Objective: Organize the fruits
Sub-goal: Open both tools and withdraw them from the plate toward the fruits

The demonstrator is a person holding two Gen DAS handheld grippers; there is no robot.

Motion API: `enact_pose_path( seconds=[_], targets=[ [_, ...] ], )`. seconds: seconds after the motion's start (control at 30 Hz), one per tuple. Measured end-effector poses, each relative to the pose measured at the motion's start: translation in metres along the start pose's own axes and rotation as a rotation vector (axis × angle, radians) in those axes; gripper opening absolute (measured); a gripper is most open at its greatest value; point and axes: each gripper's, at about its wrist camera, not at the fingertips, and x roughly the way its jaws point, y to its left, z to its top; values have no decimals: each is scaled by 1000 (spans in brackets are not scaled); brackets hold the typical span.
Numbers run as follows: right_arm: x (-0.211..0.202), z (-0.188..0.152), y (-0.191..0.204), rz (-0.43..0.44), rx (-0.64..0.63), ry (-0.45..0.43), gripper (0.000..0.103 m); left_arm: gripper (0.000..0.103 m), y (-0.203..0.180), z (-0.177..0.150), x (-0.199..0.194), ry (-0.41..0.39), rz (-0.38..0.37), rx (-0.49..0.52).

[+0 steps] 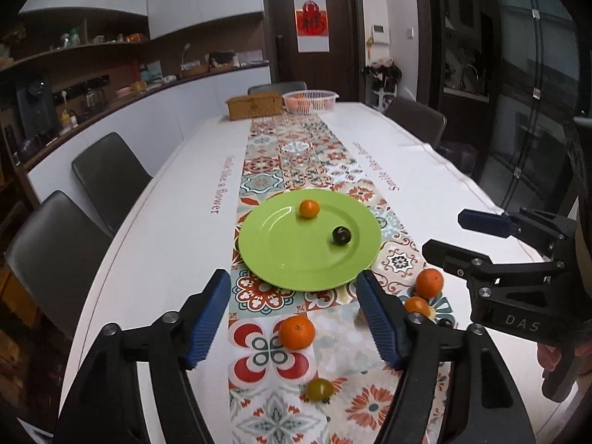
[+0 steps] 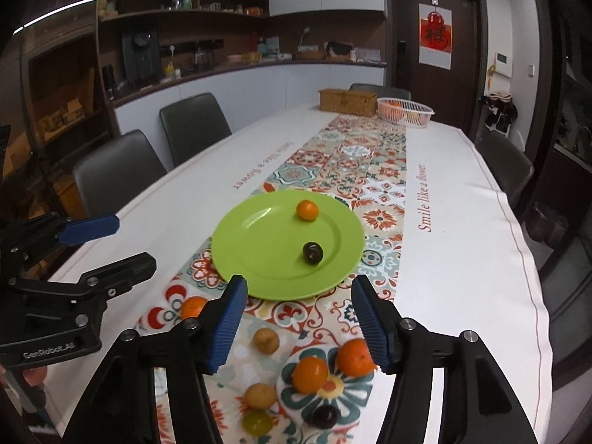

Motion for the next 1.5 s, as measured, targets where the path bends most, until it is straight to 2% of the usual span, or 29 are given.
enact_pose_path(
  seconds=[0.4,0.57,1.13,1.3,1.5],
  targets=[
    [-28,-34,15,-2,2,-7,61,81,-4,-37,-39,-25,52,-7],
    [-29,-48,19,18,30,23,61,82,-3,-52,-40,4,28,-26],
    [2,-88,24,19,82,182,61,82,2,-87,2,136,-23,-35],
    [14,-96,22,16,96,220,61,82,1,-94,15,146,-4,-20],
    [25,-105,21,18,108,259,61,81,0,-97,34,187,-47,-7]
  ],
)
